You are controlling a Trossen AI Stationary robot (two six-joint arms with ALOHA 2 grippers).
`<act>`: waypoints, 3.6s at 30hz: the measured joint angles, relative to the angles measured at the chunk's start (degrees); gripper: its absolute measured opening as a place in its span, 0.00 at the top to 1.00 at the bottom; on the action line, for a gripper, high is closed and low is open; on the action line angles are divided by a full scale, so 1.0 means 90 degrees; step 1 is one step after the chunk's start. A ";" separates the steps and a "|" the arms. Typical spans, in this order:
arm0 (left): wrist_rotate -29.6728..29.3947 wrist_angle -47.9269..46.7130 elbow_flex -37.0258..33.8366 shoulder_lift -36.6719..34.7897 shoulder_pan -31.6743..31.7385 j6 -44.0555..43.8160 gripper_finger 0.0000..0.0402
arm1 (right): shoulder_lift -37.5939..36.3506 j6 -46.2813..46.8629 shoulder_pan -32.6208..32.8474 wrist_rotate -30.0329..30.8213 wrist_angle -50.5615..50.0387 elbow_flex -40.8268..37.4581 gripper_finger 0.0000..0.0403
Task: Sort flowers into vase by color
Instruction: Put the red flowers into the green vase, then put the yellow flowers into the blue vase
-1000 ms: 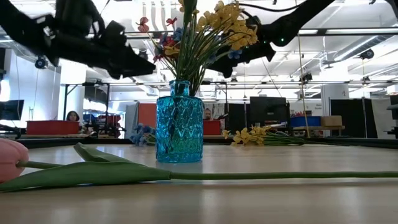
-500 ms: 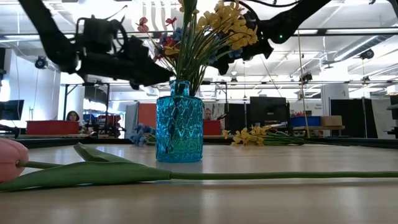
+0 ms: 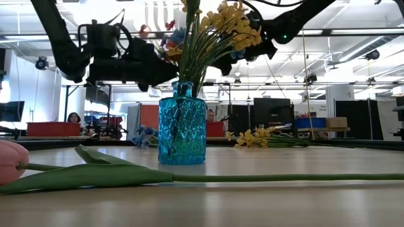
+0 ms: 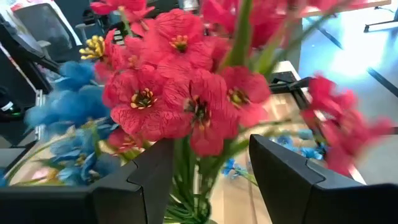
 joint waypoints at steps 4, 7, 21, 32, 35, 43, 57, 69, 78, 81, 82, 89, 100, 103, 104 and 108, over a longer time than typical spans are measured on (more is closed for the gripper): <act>0.0475 -0.0012 0.0178 0.0164 -0.0020 -0.0009 0.56 | 0.0000 -0.0009 0.0043 0.0000 -0.0002 0.0000 0.51; 0.0497 -0.0018 0.0207 0.0267 -0.0037 -0.0037 0.64 | 0.0000 -0.0015 0.0067 0.0002 -0.0002 0.0000 0.51; 0.0535 -0.0024 0.0148 0.0485 -0.0040 -0.0109 0.98 | 0.0000 -0.0044 0.0095 0.0005 -0.0002 0.0000 0.51; 0.0537 -0.0080 0.0118 0.0435 -0.0064 -0.0203 0.99 | 0.0000 -0.0041 0.0096 0.0005 -0.0002 0.0000 0.51; 0.0535 -0.0078 0.0118 0.0419 -0.0065 -0.0344 0.97 | 0.0000 -0.0019 0.0096 0.0005 -0.0004 0.0000 0.51; 0.0537 -0.0075 0.0118 0.0409 -0.0065 -0.0516 0.83 | 0.0000 0.0083 0.0093 0.0005 -0.0040 0.0000 0.51; 0.0540 -0.0117 -0.0266 0.0284 -0.0061 -0.0713 0.43 | -0.0345 0.0015 0.0091 0.0966 -0.0999 -0.0005 0.51; 0.0540 -0.0273 -0.0951 -0.0573 -0.0003 -0.0659 0.37 | -0.1114 0.0404 0.0061 0.4032 -0.3896 -0.0005 0.51; 0.0502 -0.1882 -0.1079 -0.1641 -0.0003 -0.0617 0.37 | -0.0939 0.0931 -0.0126 0.4337 -0.5801 -0.0005 0.51; 0.0486 -0.2391 -0.1079 -0.1997 -0.0003 -0.0501 0.37 | -0.0866 0.0963 -0.0159 0.4656 -0.6191 -0.0005 0.48; 0.0484 -0.2536 -0.1077 -0.2108 -0.0003 -0.0464 0.37 | -0.0840 0.1006 -0.0175 0.4760 -0.6257 -0.0005 0.46; 0.0474 -0.3360 -0.1077 -0.2802 0.0000 -0.0356 0.37 | -0.0605 0.1081 -0.0305 0.5217 -0.6702 -0.0034 0.26; 0.0471 -0.4101 -0.1077 -0.3301 0.0000 -0.0313 0.37 | 0.0246 0.0679 -0.0414 0.5515 -0.6964 -0.0527 0.18; 0.0471 -0.4101 -0.1077 -0.3332 0.0000 -0.0310 0.37 | 0.0465 0.0492 -0.0434 0.6003 -0.6865 -0.0527 0.19; 0.0469 -0.4097 -0.1077 -0.3336 0.0000 -0.0310 0.37 | 0.0527 0.0426 -0.0466 0.6119 -0.6823 -0.0527 0.19; 0.0471 -0.4145 -0.1077 -0.3338 0.0000 -0.0342 0.37 | 0.0685 0.0296 -0.0670 0.6171 -0.6714 -0.0547 0.19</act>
